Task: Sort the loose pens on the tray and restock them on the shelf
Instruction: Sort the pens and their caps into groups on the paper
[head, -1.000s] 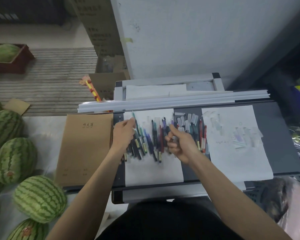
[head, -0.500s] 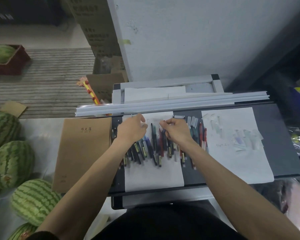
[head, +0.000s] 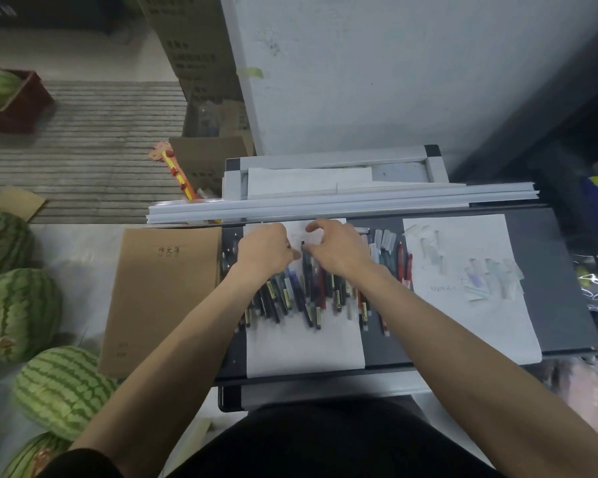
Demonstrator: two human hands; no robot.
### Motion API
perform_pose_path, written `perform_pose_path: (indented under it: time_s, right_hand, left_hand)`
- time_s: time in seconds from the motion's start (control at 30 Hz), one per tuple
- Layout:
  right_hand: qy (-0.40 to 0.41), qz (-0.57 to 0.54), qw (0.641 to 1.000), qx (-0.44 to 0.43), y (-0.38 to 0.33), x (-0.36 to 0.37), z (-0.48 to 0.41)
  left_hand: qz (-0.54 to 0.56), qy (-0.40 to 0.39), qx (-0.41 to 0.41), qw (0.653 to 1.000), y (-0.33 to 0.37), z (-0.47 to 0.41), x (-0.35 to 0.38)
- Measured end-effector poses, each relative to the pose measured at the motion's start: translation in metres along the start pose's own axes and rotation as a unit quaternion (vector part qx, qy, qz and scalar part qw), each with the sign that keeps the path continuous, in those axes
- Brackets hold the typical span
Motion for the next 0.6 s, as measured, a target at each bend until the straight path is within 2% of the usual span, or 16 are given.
perform_pose_path:
  time_s: [0.13,0.27,0.47,0.6]
  right_hand:
    - [-0.059,0.092,0.994,-0.030,-0.008,0.001,-0.006]
    - [-0.077,0.144,0.985,-0.062,-0.013,0.000,-0.005]
    - [-0.065,0.169,0.981,-0.075,-0.019,0.004,-0.002]
    - [-0.046,0.167,0.983,-0.062,-0.020,0.005,-0.006]
  left_hand:
    - [0.015,-0.022,0.004,1.000,-0.006,0.004,-0.002]
    - [0.014,-0.019,0.013,1.000,-0.011,0.011,-0.002]
    - [0.063,-0.035,0.000,0.997,-0.011,0.010,0.002]
    - [0.114,-0.005,-0.014,0.993,-0.016,0.006,0.007]
Point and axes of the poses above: each hand's wrist, its own z-axis away from the middle knuckle, its own x-axis out of the palm, y = z × x, the point moved 3 cm from there along -z, towards the middle knuckle, and after that the axes turned 1 degree about -x, right-handed, at the moved point
